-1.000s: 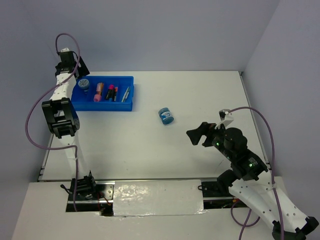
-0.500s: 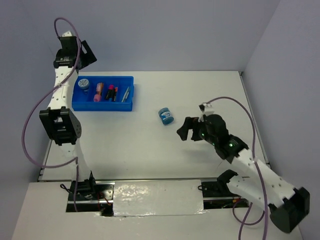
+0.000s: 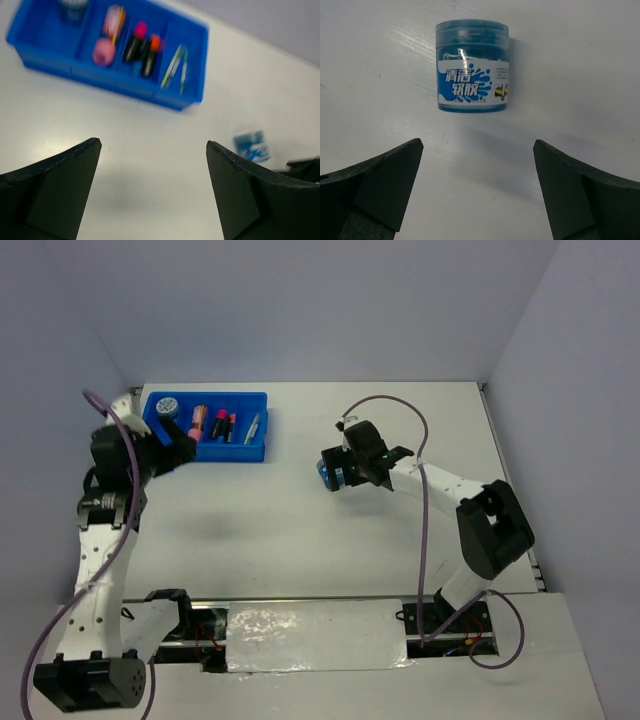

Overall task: Sort the stationery into containers
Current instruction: Pick up the stationery from the center of the board.

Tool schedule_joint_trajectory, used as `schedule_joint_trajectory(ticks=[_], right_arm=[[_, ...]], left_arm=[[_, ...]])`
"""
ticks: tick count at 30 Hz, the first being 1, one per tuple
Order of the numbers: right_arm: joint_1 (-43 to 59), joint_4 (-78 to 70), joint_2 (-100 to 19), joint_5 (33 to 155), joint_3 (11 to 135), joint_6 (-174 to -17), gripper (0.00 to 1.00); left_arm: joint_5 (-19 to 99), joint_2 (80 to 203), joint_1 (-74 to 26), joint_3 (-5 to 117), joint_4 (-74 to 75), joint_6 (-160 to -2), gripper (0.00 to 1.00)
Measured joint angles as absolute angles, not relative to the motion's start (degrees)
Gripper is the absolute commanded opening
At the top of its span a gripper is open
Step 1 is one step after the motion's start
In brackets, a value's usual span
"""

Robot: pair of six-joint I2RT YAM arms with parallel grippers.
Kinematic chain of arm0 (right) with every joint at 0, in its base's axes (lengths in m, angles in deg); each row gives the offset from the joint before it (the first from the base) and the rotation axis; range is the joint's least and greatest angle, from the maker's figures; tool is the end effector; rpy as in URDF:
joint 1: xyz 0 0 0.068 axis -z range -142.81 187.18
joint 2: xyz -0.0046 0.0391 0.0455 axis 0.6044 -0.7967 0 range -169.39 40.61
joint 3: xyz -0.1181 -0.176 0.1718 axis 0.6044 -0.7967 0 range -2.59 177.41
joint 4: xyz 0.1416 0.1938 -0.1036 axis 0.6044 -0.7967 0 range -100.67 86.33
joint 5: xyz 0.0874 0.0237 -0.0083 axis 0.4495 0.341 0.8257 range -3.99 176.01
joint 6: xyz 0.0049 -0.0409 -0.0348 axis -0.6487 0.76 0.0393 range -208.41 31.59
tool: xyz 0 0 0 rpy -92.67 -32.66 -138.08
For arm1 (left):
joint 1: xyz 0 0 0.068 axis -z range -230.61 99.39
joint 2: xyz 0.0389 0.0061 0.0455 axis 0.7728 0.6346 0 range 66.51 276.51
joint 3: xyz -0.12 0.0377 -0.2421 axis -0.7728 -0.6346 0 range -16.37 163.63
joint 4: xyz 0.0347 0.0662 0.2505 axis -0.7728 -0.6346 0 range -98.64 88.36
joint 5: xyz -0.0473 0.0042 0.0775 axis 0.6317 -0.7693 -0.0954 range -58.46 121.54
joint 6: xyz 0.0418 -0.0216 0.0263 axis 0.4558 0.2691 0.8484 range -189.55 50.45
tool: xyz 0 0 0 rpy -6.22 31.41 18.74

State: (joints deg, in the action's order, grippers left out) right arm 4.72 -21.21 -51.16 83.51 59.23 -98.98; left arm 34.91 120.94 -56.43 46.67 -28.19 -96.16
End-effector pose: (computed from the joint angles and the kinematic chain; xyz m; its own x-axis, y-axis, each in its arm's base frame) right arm 0.2914 0.1835 0.2263 -0.7053 -0.2314 -0.6701 -0.3886 0.9168 0.0924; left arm 0.2030 0.0187 0.3905 -0.2534 -0.4753 -0.8425 -0.1779 0.8790 -0.4423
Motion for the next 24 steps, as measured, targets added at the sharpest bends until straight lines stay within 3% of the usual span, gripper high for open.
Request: schedule_joint_trajectory(ticks=[5, 12, 15, 17, 18, 19, 24], right_arm=[[4.72, -20.6, -58.26, 83.57, 62.4, -97.49, 1.0], [4.72, -19.77, -64.78, 84.36, 65.77, -96.31, 0.97], [4.72, -19.57, -67.38, 84.27, 67.64, -95.75, 0.9], [4.72, -19.7, -69.11, 84.32, 69.2, -95.11, 0.74], [4.72, -19.79, -70.11, 84.58, 70.18, -94.76, 0.63], [4.72, -19.77, -70.77, 84.67, 70.79, -94.54, 0.45], [4.67, -18.67, -70.85, 84.91, 70.6, -94.54, 0.14]], left_arm=[[34.89, 115.35, -56.08, 31.09, -29.43, -94.96, 0.99], [36.05, 114.54, -56.15, 29.91, -27.86, -94.76, 0.99], [37.32, 115.48, -56.15, 29.91, -27.29, -94.76, 0.99], [38.26, 115.83, -56.15, 29.91, -27.03, -94.76, 0.99], [38.56, 115.87, -56.15, 29.91, -26.94, -94.76, 0.99], [38.82, 115.87, -56.15, 29.91, -26.9, -94.76, 0.99], [39.85, 115.94, -56.15, 29.91, -26.77, -94.81, 0.99]])
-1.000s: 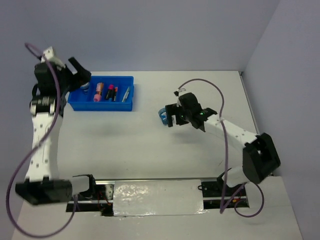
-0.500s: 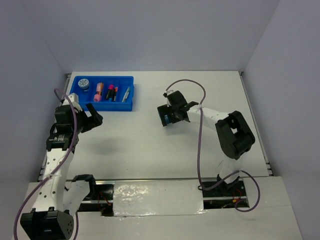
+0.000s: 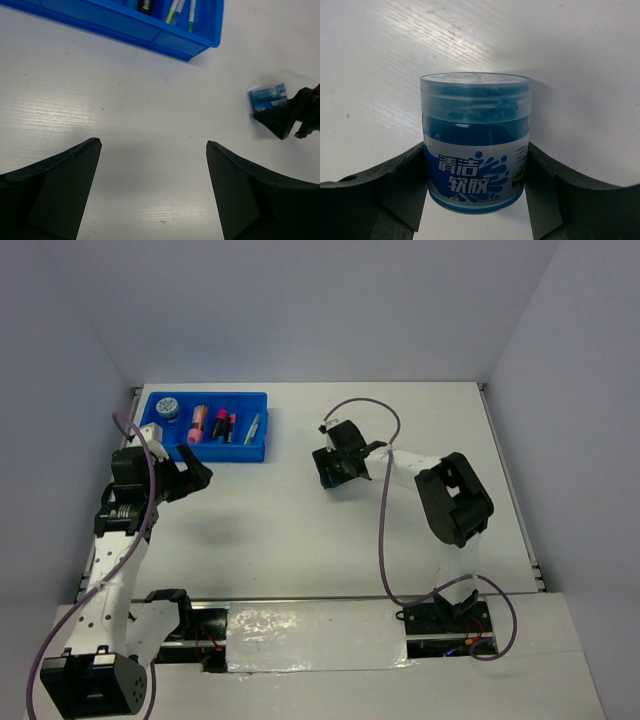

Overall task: Sort the stationery into containers
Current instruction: Pick up the stationery from the center of the board.

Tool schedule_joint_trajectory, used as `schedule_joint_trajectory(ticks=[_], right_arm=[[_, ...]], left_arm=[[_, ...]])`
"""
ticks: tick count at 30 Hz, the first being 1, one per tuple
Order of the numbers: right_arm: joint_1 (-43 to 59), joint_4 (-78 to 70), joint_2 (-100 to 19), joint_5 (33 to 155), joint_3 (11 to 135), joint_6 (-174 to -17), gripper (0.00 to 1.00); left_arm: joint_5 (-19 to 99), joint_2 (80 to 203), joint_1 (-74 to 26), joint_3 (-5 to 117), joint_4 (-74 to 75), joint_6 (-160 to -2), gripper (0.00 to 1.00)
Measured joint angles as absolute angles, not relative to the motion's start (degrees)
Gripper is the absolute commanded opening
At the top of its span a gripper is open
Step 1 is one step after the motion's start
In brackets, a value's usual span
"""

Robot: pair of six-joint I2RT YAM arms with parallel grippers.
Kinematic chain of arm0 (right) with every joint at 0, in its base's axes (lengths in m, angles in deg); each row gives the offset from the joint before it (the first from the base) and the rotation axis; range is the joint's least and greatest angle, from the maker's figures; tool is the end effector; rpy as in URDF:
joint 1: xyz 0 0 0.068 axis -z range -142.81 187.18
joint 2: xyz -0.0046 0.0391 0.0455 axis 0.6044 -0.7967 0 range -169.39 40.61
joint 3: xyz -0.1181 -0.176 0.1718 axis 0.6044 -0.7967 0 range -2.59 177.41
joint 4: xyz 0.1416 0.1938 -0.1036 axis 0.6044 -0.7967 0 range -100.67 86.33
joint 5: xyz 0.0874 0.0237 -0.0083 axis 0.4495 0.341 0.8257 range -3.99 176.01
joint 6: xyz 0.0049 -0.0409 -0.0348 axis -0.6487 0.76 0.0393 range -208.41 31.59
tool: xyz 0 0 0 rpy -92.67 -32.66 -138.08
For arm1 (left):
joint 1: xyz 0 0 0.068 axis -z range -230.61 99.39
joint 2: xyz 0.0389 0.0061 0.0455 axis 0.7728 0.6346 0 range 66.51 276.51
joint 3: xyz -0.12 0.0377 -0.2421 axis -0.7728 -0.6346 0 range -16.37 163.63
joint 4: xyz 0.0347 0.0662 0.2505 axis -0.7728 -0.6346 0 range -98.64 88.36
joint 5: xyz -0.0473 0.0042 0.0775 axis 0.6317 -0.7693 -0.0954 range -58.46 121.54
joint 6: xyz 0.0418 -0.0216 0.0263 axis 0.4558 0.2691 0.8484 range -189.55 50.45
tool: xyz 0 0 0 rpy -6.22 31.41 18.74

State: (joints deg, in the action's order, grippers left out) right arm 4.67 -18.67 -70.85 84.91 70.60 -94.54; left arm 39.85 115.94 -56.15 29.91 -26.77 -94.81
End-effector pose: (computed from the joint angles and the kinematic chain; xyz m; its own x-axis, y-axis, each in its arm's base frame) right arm 0.3475 0.2206 0.1668 -0.7284 -0.3376 -0.5962 -0.4525 0.8904 0.0486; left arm 0.1919 0.0135 0.3088 -0.4397 -0.4669 -0.7673 -0.1729 0.8823 -0.4378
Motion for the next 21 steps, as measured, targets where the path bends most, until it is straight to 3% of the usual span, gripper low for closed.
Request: schedule_joint_trajectory(ticks=[6, 14, 21], right_arm=[[4.26, -12.2, -56.78, 94.22, 54.14, -95.42, 0.02], [2.86, -2.22, -30.27, 113.06, 39.36, -99.61, 0.0], [1.66, 0.49, -13.63, 118.32, 32.87, -101.87, 0.0]], left_arm=[[48.51, 118.08, -54.27, 26.91, -19.88, -99.33, 0.99], [50.21, 129.79, -20.39, 28.86, -6.97, -115.09, 0.99], [49.19, 131.8, -12.57, 31.18, 3.44, -123.94, 0.99]])
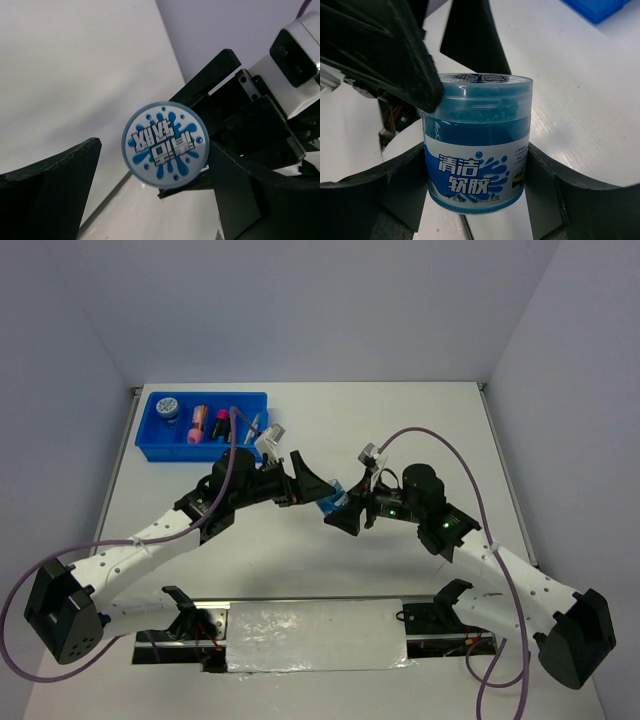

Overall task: Sort the stationery into containers
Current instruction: Pick up the stationery from the center of the board, then place the stationery in the storage box.

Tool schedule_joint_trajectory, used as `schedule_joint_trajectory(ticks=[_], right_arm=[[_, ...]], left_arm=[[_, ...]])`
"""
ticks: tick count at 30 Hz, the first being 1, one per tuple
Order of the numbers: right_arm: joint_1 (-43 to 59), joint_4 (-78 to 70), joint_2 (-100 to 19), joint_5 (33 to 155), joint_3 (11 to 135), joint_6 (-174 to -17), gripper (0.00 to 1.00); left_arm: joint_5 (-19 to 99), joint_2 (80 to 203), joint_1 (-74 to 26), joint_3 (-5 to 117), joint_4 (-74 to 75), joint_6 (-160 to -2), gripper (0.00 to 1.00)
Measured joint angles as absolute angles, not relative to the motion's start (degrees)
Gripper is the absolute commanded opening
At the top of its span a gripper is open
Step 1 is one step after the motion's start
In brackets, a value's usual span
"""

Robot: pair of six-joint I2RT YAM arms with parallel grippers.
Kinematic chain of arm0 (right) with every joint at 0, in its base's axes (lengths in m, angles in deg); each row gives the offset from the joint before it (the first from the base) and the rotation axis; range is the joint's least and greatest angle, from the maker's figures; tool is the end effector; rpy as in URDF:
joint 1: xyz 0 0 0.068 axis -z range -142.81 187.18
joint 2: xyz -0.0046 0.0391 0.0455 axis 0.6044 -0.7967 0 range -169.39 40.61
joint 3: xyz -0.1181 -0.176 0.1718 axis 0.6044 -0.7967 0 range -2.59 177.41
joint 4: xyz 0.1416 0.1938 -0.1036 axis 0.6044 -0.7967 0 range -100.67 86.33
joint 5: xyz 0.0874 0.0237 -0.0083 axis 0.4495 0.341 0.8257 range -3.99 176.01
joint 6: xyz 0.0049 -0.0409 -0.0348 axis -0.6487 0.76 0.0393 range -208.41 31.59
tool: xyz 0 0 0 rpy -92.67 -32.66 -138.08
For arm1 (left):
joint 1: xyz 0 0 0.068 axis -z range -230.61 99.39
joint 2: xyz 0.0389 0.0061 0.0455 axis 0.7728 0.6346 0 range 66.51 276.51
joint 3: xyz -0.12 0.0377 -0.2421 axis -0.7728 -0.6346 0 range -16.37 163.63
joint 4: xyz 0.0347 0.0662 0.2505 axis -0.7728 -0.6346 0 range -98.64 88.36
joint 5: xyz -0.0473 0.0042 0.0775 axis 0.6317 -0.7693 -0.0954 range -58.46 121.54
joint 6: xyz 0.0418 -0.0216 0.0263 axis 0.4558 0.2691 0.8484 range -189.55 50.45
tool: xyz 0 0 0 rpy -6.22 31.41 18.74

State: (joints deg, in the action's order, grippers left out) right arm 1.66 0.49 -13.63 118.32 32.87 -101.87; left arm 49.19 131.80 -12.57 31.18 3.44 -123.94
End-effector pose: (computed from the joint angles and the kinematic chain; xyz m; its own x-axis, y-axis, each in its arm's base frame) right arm 0.1661 0.1419 0.2794 -0.4121 -0.0525 -0.9096 -0.8392 0.4108 0.3564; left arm 0.2033 -0.1726 0.3122 -0.7673 -0.3833 -0.5142 0.3374 0.4405 -0.8319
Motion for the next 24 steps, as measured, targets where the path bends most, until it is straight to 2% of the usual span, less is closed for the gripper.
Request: schedule_joint_trajectory(ticks=[8, 12, 13, 14, 16, 17, 18, 19, 20, 21, 24], right_arm=[[-0.33, -2.67, -7.53, 118.39, 32.74, -101.32, 0.0], [-1.32, -4.23, -6.4, 118.46, 32.74, -100.25, 0.0], [-1.56, -4.4, -6.35, 118.59, 32.76, -99.86, 0.0], [-1.75, -4.58, -6.35, 118.63, 32.76, -99.51, 0.0], [-1.97, -6.08, -6.38, 118.15, 32.74, -98.81, 0.0], [-1.99, -6.46, -6.35, 118.04, 32.74, -98.57, 0.01], [-2.02, -6.61, -6.29, 117.87, 32.74, -98.54, 0.05], [-2.12, -6.59, -6.24, 117.65, 32.74, -98.57, 0.43], [-2.21, -6.61, -6.16, 117.25, 32.74, -98.63, 0.74], [-2.21, -6.61, -6.05, 116.66, 32.74, -98.92, 0.94], [-2.54, -6.28, -5.15, 112.88, 32.74, -99.66, 1.0]], left_arm=[[48.03, 132.53, -7.6, 31.2, 8.14, -127.96, 0.99], [47.87, 133.36, -5.9, 31.61, 8.33, -128.44, 0.93], [47.87, 133.73, -5.48, 31.7, 8.42, -128.46, 0.89], [47.9, 134.17, -5.05, 31.81, 8.51, -128.51, 0.74], [48.07, 134.91, -4.46, 32.33, 8.33, -128.44, 0.5], [47.9, 135.0, -4.22, 32.42, 8.27, -128.2, 0.26], [47.94, 135.02, -4.15, 32.44, 8.01, -128.29, 0.19], [47.9, 135.02, -4.15, 32.57, 7.77, -128.22, 0.0], [47.81, 135.02, -4.11, 32.79, 7.42, -128.01, 0.0], [47.24, 135.02, -4.04, 32.97, 6.7, -127.72, 0.0], [43.66, 134.82, -3.76, 36.05, 0.66, -125.14, 0.0]])
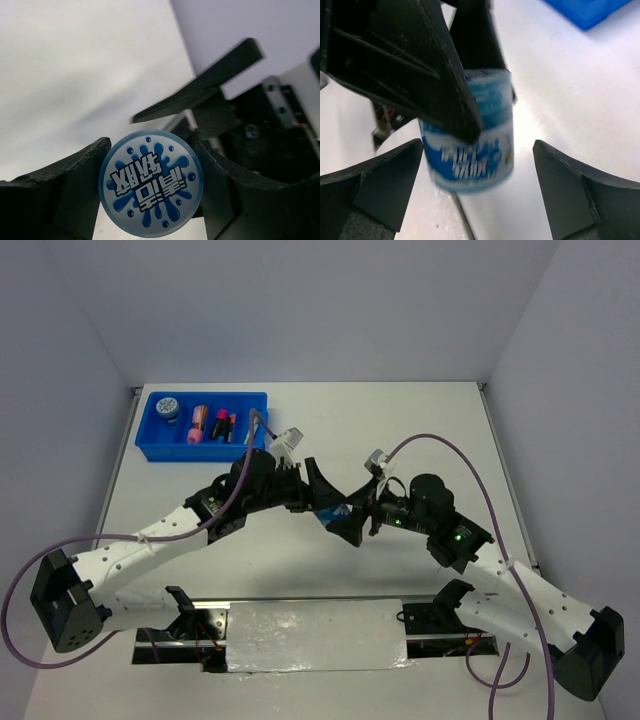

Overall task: Sort the stationery into containers
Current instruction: Place the stationery in the storage box.

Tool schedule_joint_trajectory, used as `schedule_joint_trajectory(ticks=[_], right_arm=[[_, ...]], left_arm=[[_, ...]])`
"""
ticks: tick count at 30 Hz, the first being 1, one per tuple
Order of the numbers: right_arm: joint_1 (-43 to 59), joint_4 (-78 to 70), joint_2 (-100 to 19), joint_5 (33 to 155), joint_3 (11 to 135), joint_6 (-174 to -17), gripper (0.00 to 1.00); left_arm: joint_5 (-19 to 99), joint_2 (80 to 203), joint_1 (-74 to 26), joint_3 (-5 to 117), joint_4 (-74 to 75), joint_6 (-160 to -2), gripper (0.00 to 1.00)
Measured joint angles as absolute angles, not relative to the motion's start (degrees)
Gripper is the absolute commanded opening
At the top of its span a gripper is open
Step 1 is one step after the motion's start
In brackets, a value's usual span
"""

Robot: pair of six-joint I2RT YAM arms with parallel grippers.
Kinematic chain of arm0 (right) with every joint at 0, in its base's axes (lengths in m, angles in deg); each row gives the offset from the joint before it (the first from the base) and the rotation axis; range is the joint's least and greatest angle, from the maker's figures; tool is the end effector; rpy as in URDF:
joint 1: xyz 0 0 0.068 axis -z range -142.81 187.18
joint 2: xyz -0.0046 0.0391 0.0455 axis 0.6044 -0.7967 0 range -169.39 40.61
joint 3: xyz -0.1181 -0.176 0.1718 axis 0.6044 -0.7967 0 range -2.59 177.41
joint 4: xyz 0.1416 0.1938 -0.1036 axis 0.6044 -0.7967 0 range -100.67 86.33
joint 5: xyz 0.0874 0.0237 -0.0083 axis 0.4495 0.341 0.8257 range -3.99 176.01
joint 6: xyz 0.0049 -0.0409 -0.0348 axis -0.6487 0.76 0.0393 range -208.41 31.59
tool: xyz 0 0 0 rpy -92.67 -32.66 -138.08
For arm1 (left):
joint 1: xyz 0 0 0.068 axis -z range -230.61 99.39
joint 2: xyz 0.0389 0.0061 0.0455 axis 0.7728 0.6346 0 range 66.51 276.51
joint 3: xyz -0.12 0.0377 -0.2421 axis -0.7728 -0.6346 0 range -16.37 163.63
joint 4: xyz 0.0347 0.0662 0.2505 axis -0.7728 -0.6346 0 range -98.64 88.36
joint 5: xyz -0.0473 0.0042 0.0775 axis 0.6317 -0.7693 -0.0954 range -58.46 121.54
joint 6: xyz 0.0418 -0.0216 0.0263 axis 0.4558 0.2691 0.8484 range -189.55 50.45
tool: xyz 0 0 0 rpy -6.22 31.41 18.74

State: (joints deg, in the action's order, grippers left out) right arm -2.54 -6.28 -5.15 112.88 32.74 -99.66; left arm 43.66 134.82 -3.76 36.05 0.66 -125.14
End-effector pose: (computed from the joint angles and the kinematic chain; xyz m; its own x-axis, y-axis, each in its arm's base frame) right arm 0.1363 0.1341 0.2934 -0.3475 -0.0625 -0.9356 -0.8574 0.4250 0.2901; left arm 0.1862 -0.2095 0.3239 -0.7944 -0.3320 -0.5086 0.3495 0.4350 -0.8298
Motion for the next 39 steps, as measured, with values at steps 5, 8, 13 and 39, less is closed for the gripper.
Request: schedule_joint_trajectory(ticks=[5, 8, 13, 39], right_arm=[[-2.54, -6.96, -2.07, 102.24, 32.72, -102.65, 1.0], [-2.52, -9.41, -0.47, 94.61, 32.65, -105.01, 1.0], [-2.41, -11.9, 4.07, 90.81, 30.68, -107.81, 1.0], [-2.43, -11.0, 8.86, 102.72, 26.55, -113.12, 1.0]], left_arm=[[32.27, 134.58, -6.93, 44.62, -14.44, -118.87, 0.0], [24.71, 135.41, -16.78, 51.61, -20.43, -114.5, 0.0], [11.24, 144.96, -38.55, 61.97, -21.41, -109.76, 0.0], [9.76, 181.22, -64.15, 79.85, -15.97, -97.95, 0.06]])
